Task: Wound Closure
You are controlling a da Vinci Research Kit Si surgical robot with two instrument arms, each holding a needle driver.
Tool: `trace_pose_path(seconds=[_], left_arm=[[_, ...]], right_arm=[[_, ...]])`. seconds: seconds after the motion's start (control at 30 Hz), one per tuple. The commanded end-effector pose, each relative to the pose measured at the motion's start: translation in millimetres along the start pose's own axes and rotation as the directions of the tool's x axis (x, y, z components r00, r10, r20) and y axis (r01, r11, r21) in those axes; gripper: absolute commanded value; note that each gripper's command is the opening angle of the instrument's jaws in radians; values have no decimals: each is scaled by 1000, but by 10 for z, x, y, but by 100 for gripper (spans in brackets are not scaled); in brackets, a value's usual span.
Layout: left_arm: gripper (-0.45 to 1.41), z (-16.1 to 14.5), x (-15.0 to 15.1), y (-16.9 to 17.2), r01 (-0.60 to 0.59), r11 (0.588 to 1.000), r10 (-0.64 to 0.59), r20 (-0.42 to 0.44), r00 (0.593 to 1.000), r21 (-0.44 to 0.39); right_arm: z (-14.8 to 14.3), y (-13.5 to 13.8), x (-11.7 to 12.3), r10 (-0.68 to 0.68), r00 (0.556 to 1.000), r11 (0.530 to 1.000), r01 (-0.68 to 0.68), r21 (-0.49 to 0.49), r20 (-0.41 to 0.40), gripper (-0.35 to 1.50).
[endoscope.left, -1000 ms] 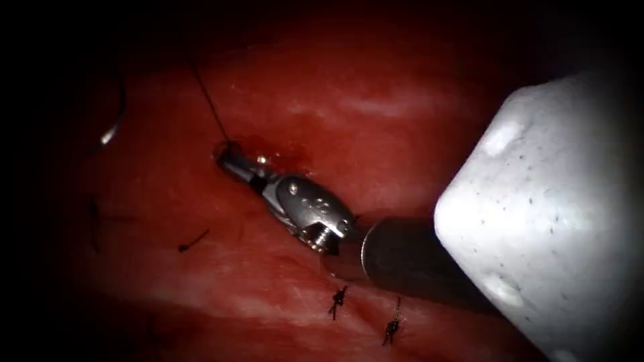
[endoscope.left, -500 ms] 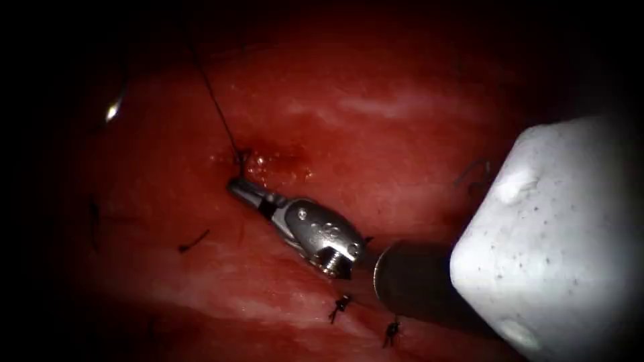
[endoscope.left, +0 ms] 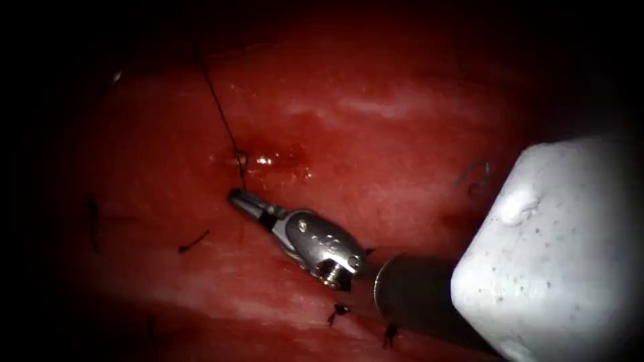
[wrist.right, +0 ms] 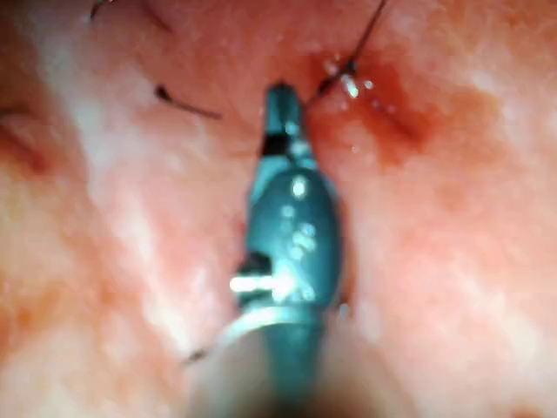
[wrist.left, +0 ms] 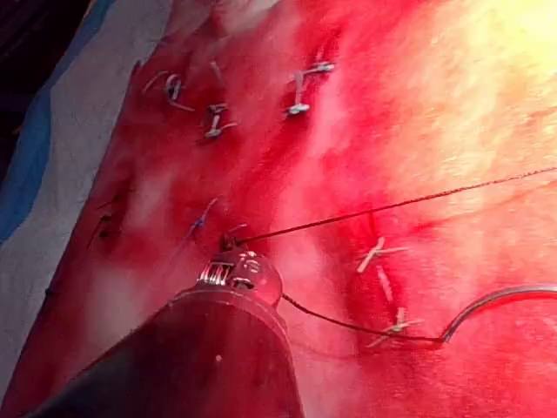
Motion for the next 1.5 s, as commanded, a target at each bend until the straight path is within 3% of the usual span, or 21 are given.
trace_pose_path(seconds=[0.03, 0.4, 1.0, 1.2, 1.27, 1.33, 1.37, 1.5], left_arm=[[-45, 10, -3, -5, 1, 1000, -1, 4, 1000, 10], [-45, 24, -29, -32, 6, 1000, -7, 36, 999, 30], [-45, 21, -30, -30, 8, 999, -10, 36, 999, 35], [-45, 6, -22, -19, 44, 999, -44, 18, 999, 32], [-45, -4, -16, -13, 61, 998, -61, 12, 998, 9], [-45, -45, 5, 10, 88, 994, -89, -3, 996, -57], [-45, -45, 5, 10, 88, 994, -89, -3, 996, -57], [-45, -92, 23, 31, 120, 988, -122, -19, 992, -96]], right_arm=[[2, -13, -10, 2, 1000, 1000, -2, 6, 1, -35], [-16, -28, -19, 0, 1000, 1000, 0, 22, 15, -35], [-13, -32, -18, 28, 999, 999, -29, 25, 19, -35], [-10, -24, -10, 40, 999, 999, -40, 15, 5, -35], [-10, -21, -5, 51, 999, 999, -51, 18, 4, -5], [-10, -13, 9, 58, 998, 998, -58, 34, 0, 103], [-10, -13, 9, 58, 998, 998, -58, 34, 0, 103], [-12, -9, 21, 56, 998, 998, -56, 35, -3, 131]])
